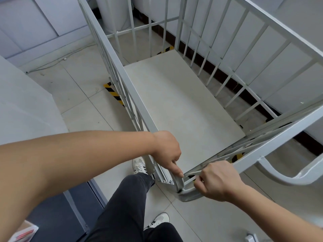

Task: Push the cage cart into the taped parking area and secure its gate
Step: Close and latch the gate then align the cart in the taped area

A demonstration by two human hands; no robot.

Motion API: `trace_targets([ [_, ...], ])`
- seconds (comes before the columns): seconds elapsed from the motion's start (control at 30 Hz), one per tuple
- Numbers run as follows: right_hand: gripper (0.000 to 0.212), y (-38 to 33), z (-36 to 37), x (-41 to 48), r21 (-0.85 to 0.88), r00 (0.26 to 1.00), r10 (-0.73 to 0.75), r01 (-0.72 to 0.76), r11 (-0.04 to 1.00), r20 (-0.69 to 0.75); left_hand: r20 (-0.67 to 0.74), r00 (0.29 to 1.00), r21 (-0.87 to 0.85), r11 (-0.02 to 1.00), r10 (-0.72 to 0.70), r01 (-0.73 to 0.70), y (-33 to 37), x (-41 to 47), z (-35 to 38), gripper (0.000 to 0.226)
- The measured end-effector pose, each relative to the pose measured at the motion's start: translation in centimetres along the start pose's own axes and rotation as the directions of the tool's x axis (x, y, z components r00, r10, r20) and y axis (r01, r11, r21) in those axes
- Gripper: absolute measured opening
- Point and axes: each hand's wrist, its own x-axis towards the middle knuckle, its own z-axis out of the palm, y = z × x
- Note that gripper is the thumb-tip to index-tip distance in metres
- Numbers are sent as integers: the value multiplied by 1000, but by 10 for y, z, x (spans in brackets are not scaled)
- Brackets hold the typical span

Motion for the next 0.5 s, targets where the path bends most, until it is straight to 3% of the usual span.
trace_targets([
  [0.5, 44, -2, -9, 5, -44, 995, 53, -50, 998, 86, -171, 985, 10, 1000, 18, -17, -8, -6, 8, 74],
])
